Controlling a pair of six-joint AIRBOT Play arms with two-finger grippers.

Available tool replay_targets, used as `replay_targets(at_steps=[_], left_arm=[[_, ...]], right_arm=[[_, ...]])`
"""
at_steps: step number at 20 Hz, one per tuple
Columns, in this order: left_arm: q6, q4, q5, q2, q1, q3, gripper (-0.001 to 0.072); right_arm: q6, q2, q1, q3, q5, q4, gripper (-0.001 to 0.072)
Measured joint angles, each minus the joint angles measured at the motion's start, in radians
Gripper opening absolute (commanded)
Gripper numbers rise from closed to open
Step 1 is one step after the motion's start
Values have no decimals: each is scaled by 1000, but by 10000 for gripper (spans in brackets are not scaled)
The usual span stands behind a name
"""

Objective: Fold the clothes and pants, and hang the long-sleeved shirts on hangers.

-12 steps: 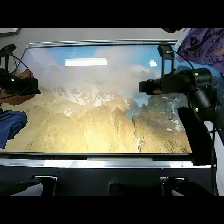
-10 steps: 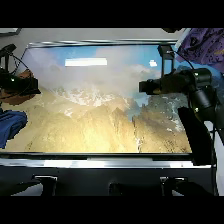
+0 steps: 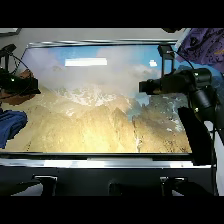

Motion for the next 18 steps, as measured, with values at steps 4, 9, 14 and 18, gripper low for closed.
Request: replay_targets(at_steps=[4,9,14,18], left_arm=[[0,0,0,0,0,0,23],[0,0,0,0,0,0,23],[-1,0,0,0,0,0,517],[-69,21,-12,-5,0,0,715]], right_arm=[[0,0,0,0,0,0,34],[0,0,0,0,0,1,34],[0,0,0,0,0,1,34],[0,0,0,0,0,1,34]])
